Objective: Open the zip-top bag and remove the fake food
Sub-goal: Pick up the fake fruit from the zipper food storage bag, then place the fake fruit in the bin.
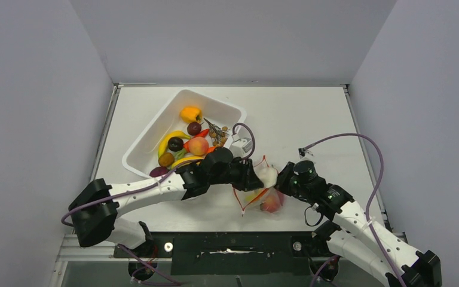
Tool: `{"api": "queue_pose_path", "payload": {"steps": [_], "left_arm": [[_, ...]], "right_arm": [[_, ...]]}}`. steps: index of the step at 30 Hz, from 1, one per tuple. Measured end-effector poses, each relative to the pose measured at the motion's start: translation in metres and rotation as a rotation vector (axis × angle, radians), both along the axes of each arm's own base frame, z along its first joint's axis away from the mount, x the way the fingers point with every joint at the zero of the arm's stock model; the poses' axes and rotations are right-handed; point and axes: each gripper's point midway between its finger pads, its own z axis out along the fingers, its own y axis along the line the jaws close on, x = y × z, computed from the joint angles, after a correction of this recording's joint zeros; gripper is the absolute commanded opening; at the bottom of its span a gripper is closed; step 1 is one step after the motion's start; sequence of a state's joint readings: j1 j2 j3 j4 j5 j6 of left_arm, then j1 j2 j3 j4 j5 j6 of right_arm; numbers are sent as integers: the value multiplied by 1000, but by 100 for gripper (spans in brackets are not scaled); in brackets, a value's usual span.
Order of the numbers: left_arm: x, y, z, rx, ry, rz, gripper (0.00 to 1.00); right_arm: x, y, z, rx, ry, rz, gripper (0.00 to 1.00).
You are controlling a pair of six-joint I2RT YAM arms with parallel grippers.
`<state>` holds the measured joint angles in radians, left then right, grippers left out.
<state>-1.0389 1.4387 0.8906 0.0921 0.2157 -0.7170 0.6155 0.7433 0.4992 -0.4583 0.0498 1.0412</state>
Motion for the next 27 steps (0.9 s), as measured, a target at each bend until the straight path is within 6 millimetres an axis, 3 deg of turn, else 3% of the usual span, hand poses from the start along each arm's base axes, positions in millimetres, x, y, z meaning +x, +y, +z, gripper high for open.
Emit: {"api": "queue_pose_path", "payload": {"steps": [7,12,15,19,27], "left_arm": [[17,27,66,-117,-130,107,0],[54,85,92,-115,-200,343,0],[76,130,87,-84,-196,513,0],[87,178,66,-27,-155,670,0],[99,227,34,72,-72,814,0]], "right_arm": [[1,-1,2,4,-9,-3,5],[2,-2,2,4,-9,-10,5],[2,-3,2,3,-8,-14,5],[1,-4,3,6,-11,-15,6],[2,-5,-1,0,0,-23,6]]}}
